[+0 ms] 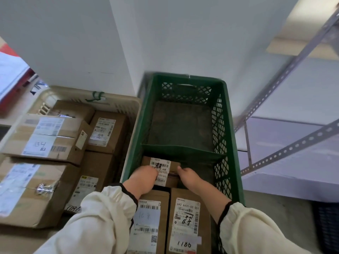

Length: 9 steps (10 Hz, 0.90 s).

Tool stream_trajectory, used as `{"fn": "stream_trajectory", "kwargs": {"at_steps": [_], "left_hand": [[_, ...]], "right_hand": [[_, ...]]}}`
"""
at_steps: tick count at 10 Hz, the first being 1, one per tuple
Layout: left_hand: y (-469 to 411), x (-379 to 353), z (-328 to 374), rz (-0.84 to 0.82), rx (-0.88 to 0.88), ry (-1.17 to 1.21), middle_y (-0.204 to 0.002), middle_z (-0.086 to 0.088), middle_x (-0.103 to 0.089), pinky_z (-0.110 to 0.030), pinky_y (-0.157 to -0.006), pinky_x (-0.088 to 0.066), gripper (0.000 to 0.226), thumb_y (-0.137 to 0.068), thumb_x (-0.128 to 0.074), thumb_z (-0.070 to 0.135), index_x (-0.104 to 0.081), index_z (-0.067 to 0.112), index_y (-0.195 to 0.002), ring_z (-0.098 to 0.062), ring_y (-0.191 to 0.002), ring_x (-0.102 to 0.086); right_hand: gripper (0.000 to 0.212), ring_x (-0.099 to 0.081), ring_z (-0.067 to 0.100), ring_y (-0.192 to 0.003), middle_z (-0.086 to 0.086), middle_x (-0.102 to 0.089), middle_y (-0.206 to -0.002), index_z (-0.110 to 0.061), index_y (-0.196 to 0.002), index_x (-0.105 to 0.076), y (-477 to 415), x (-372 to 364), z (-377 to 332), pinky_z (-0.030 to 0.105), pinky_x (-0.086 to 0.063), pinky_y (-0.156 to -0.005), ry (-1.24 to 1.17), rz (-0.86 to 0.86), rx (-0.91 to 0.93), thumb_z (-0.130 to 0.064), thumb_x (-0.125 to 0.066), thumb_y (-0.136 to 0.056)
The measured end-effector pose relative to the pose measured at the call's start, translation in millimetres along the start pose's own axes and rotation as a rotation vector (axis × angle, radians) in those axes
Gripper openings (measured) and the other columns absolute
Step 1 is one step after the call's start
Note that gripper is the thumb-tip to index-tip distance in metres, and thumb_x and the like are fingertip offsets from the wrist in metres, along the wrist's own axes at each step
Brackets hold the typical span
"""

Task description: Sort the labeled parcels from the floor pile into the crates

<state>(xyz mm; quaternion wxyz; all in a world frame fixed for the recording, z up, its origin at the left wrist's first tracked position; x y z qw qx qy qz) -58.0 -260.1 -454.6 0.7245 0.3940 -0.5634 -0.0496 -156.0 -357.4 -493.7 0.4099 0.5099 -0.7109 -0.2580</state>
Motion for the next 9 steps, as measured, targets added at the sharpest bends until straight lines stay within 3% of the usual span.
{"fn": "stream_trajectory", "kwargs": {"at_steps": [1, 2, 4, 7, 9], "left_hand": [[3.3, -5.8, 1.0, -0.016, -0.006, -0.011, -0.121, -0.010, -0.061, -0.037, -0.095, -0.050, 0.035, -0.093, -0.045, 0.005, -0.058, 0.011, -0.125, -0.027, -0.110, -0.060], [4.8, -10.6, 0.7, -0.022, -0.003, -0.012, -0.122, -0.010, -0.062, -0.039, -0.095, -0.050, 0.034, -0.094, -0.045, 0.006, -0.059, 0.011, -0.124, -0.027, -0.110, -0.060], [7.2, -11.3, -1.0, -0.013, 0.018, 0.019, -0.116, -0.008, -0.065, -0.037, -0.093, -0.051, 0.027, -0.094, -0.047, 0.007, -0.063, 0.011, -0.116, -0.025, -0.105, -0.062], [14.2, -12.2, 4.2, -0.086, 0.020, -0.080, -0.129, -0.013, -0.056, -0.039, -0.098, -0.048, 0.036, -0.094, -0.044, 0.002, -0.053, 0.008, -0.128, -0.030, -0.114, -0.057], [15.3, 10.4, 7.5, -0.062, 0.008, -0.014, -0.135, -0.012, -0.053, -0.038, -0.105, -0.042, 0.037, -0.095, -0.047, 0.009, -0.051, 0.009, -0.132, -0.027, -0.122, -0.052]], "right_hand": [[0.047, -0.058, 0.029, -0.106, 0.017, -0.062, -0.113, -0.003, -0.112, -0.061, 0.3, 0.2, -5.3, 0.035, -0.043, -0.094, 0.028, 0.005, 0.003, -0.037, -0.030, -0.102], [0.041, -0.056, 0.024, -0.096, 0.014, -0.061, -0.106, -0.005, -0.110, -0.061, -2.5, 0.7, -5.0, 0.034, -0.042, -0.090, 0.035, 0.008, -0.006, -0.034, -0.033, -0.102], [0.041, -0.053, 0.027, -0.118, 0.012, -0.057, -0.126, -0.004, -0.126, -0.055, -4.0, -4.3, -1.2, 0.034, -0.039, -0.102, 0.021, -0.017, -0.025, -0.030, -0.034, -0.102], [0.032, -0.054, 0.025, -0.117, 0.009, -0.059, -0.128, -0.015, -0.121, -0.058, 0.2, -17.6, 2.7, 0.039, -0.039, -0.107, -0.049, -0.050, -0.009, -0.028, -0.037, -0.100], [0.042, -0.048, 0.024, -0.126, 0.010, -0.051, -0.137, -0.010, -0.134, -0.048, 19.7, 10.3, -16.0, 0.033, -0.036, -0.103, 0.187, 0.003, -0.005, -0.034, -0.037, -0.101]]}}
Point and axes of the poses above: each hand's wrist, its own y-axis away from the middle knuckle, its own x-axis out of the back of the hand, z = x × y, the point moved 10 cm from there along -y, towards the middle knuckle
